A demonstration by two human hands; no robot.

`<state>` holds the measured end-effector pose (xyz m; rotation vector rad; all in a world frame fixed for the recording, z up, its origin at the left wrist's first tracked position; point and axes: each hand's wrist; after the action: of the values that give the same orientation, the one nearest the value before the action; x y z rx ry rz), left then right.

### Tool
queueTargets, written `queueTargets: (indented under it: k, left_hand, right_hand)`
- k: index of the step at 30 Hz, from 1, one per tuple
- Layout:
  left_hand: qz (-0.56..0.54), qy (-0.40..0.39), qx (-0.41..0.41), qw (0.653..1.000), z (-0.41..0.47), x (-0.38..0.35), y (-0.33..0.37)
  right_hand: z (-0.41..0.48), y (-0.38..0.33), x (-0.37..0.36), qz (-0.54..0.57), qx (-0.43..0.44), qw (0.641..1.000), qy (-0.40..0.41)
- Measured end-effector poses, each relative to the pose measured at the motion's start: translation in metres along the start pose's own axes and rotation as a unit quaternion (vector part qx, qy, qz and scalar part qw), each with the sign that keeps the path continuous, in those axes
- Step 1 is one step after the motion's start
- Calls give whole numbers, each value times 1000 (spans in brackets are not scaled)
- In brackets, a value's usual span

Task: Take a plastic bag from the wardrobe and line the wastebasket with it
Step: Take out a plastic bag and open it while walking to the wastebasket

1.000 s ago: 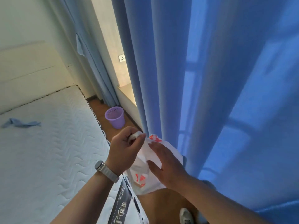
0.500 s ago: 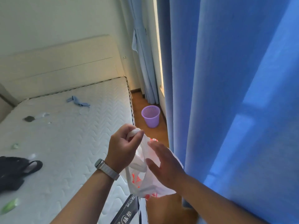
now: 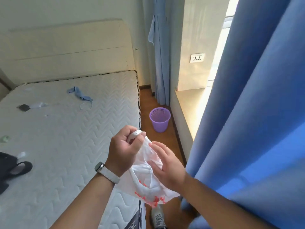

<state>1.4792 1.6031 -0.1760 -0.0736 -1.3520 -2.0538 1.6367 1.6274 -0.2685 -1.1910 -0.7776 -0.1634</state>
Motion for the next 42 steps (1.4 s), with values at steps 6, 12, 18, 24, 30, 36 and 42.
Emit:
queueTargets:
  k: [6,12,18,24,30,36,42]
  left_hand:
    - [-47,-26,3,999,93,-11,-54]
    - [-58,-58,-24,996,172,-25,-82]
    - [-66,-61,-41,995,232,-46,-99]
    - [-62,-61,-27,996,279,-85,-130]
    - [-47,-70,21,996,349,-140,-179]
    - [-32,-86,93,991,435,-196,-219]
    - [-13,-65,133,989,510,-250,-257]
  right_hand:
    - [99,9,-8,-41,-12,999,-8]
    - [178,17,2,-78,-12,997,21]
    - [238,34,13,-68,-40,997,20]
    - [298,72,11,-54,-62,996,18]
    - [383,135,11,-35,-61,998,5]
    - [473,194,27,-12,-80,996,-29]
    - [546,245,37,-13,-124,990,-65]
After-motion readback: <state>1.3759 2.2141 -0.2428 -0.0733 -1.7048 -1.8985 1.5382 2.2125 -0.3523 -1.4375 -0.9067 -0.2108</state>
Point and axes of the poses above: each hand's wrist, its own z-axis towards the middle knuckle, its own x-axis out of the back of the hand, y = z × x, and after that the axes turned 6 degrees about -x, right-handed
